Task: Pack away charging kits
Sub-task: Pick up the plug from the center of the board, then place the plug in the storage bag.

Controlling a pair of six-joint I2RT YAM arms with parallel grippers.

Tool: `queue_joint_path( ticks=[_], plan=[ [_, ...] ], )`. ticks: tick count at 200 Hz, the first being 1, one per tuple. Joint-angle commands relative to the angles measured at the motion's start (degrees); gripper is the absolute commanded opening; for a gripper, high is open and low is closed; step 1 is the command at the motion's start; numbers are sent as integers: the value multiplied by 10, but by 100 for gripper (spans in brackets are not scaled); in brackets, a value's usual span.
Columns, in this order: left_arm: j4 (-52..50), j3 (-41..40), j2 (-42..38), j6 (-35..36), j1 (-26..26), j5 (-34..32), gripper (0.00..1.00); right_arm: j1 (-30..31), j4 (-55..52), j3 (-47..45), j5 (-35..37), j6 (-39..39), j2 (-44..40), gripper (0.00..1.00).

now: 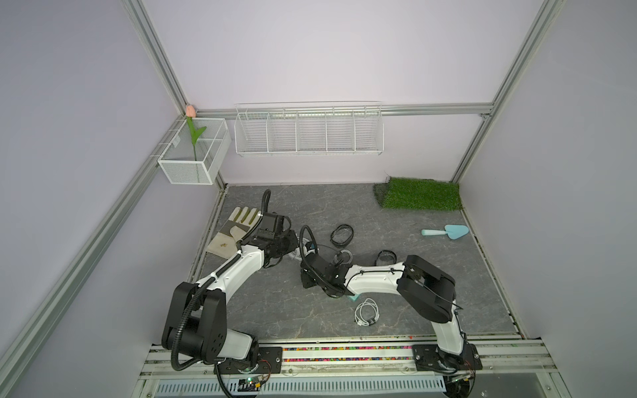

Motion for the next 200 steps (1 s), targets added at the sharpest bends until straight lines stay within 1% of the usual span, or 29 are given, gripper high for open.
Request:
queue_joint_path(
  ticks=[1, 21, 60, 104, 125, 152, 169, 200],
  plan=[
    [-10, -12, -1, -21, 2, 27, 0, -29, 48, -61, -10, 49, -50, 26],
    [-6, -20, 0, -26, 2, 45, 0, -46, 86, -97, -10, 65, -71, 25],
    [10, -35, 4, -32, 2, 74, 0, -58, 137, -117, -20, 77, -91, 25],
    [2, -42, -15, -33, 1, 71, 0, -64, 197, -121, -33, 84, -100, 26],
    [0, -45, -26, -33, 1, 71, 0, -76, 226, -105, -63, 96, -75, 26],
    [1, -46, -31, -30, 1, 73, 0, -86, 238, -71, -73, 107, -28, 26],
    [-1, -44, -29, -27, 1, 72, 0, -92, 271, -58, -97, 120, -2, 26],
    [-1, -42, -26, -24, 1, 75, 0, -92, 276, -36, -109, 128, 18, 26]
  ],
)
